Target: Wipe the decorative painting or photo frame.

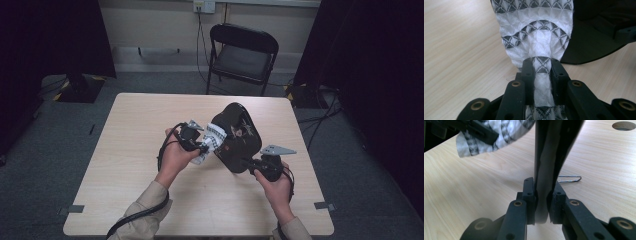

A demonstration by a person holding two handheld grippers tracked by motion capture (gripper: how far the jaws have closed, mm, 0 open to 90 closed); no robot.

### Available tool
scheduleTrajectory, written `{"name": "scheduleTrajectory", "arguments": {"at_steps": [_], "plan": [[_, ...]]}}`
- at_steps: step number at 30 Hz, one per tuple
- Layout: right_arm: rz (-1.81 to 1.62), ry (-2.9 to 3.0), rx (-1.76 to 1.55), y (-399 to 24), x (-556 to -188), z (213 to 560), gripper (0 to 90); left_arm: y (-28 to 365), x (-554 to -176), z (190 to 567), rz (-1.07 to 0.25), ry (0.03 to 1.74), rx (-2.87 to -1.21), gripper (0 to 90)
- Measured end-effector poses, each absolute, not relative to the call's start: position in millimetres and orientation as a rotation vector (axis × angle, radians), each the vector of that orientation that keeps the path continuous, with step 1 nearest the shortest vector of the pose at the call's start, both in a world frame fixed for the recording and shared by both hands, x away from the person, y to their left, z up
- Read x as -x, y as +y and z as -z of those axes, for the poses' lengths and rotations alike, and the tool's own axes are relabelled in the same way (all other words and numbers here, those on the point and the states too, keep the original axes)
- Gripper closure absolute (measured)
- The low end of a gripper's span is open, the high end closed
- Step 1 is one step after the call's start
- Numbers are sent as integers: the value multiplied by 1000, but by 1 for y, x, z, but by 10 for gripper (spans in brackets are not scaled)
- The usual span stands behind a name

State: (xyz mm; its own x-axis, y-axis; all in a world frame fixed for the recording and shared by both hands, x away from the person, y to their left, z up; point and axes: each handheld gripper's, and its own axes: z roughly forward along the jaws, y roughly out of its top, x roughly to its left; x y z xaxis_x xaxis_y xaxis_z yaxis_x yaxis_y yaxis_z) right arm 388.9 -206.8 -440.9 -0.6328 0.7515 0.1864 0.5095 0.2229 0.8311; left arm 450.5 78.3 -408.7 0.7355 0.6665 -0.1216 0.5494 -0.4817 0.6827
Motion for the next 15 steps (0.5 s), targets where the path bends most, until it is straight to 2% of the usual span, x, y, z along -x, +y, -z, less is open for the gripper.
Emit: {"name": "scheduleTrajectory", "arguments": {"at_steps": [15], "plan": [[-1371,2245,-1189,-207,-389,441,790,74,-441,452,-130,942,-2242,765]]}}
